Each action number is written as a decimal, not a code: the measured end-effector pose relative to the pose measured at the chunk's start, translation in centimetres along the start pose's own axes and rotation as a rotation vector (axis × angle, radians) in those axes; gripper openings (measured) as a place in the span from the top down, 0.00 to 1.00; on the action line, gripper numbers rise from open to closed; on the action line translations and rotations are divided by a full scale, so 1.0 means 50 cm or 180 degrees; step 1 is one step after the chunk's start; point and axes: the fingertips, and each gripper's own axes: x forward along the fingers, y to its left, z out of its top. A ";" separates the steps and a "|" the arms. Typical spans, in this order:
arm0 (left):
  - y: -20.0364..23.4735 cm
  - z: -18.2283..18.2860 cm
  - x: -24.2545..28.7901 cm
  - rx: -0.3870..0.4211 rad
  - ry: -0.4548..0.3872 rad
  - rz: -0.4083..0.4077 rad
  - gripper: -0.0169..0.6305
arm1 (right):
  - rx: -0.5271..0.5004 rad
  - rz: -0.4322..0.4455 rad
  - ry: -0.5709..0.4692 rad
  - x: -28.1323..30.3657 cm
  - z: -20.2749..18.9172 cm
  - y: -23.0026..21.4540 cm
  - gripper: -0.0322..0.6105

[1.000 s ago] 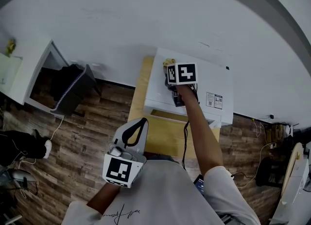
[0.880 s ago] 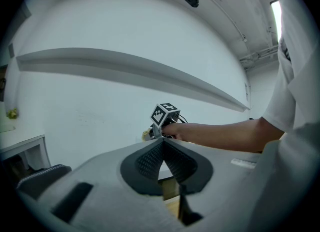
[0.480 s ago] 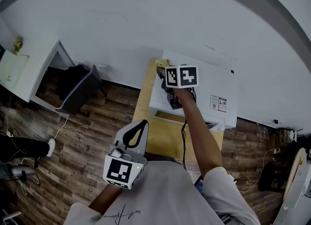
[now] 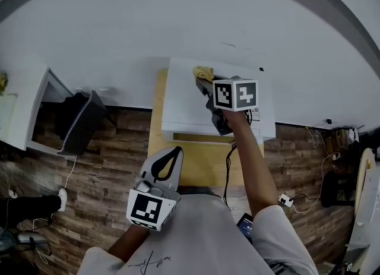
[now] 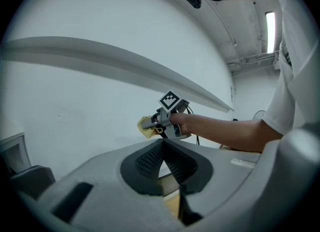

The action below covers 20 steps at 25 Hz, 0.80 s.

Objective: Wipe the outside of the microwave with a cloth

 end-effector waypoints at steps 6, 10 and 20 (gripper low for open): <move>-0.051 -0.019 0.036 0.0101 0.0141 -0.0373 0.99 | 0.0167 -0.0486 -0.0030 -0.119 -0.035 -0.144 0.75; -0.084 -0.008 0.061 0.0063 0.0088 -0.0550 0.99 | 0.0292 -0.0803 -0.0040 -0.193 -0.063 -0.234 0.75; -0.114 -0.024 0.080 0.0114 0.0226 -0.0729 0.99 | 0.0501 -0.1308 0.0111 -0.323 -0.124 -0.392 0.75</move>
